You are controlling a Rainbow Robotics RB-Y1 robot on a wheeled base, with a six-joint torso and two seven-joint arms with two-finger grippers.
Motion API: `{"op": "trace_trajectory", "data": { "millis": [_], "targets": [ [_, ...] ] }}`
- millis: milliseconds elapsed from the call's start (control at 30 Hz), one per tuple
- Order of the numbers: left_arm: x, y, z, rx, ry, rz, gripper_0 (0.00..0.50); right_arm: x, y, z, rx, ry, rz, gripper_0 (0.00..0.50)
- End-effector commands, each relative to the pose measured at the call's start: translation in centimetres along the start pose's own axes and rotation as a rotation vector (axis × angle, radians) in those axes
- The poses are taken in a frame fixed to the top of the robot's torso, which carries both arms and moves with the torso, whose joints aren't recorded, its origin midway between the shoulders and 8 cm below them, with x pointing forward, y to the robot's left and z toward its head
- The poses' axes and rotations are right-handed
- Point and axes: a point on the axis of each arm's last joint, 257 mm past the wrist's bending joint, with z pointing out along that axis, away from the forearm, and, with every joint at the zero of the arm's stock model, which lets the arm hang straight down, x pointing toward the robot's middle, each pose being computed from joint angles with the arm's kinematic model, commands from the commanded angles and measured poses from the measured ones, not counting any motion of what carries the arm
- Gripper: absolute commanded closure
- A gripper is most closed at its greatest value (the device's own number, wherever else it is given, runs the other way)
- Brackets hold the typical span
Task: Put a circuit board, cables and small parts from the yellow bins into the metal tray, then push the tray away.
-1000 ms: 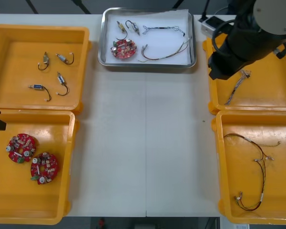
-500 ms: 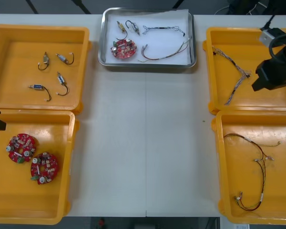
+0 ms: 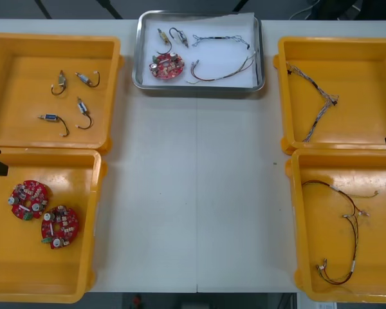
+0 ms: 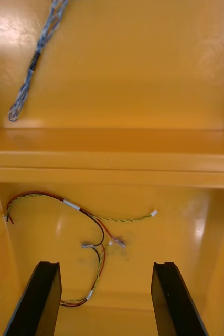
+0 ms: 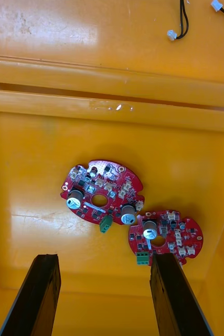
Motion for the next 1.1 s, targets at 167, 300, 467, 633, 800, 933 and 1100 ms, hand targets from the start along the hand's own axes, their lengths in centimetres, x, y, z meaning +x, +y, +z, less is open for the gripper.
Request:
{"op": "trace_trajectory", "data": {
  "millis": [167, 300, 467, 633, 800, 933, 1100],
  "targets": [
    [-0.6, 1.5, -1.2, -0.044, -0.01, 0.036, 0.0, 1.1, -2.4, 0.1, 0.064, 0.0, 0.088, 0.0],
    [-0.6, 1.5, -1.2, -0.044, -0.01, 0.036, 0.0, 1.3, -2.0, 0.9, 0.056, 0.002, 0.097, 0.0],
    [-0.6, 1.5, -1.2, -0.044, -0.01, 0.036, 0.0, 1.3, -1.5, 1.4, 0.05, -0.003, 0.101, 0.0],
    [-0.6, 1.5, -1.2, -0.044, -0.01, 0.036, 0.0, 1.7, -1.0, 2.2, 0.058, -0.002, 0.101, 0.0],
    [-0.6, 1.5, -1.2, -0.044, -0.01, 0.036, 0.0, 2.1, -0.6, 2.8, 0.068, -0.013, 0.092, 0.0],
    [-0.6, 1.5, -1.2, -0.044, -0.01, 0.036, 0.0, 2.2, -0.4, 3.0, 0.073, -0.021, 0.087, 0.0],
    [-0.6, 1.5, -1.2, -0.044, -0.01, 0.036, 0.0, 2.3, -0.1, 3.1, 0.063, -0.017, 0.078, 0.0]
  ]
}}
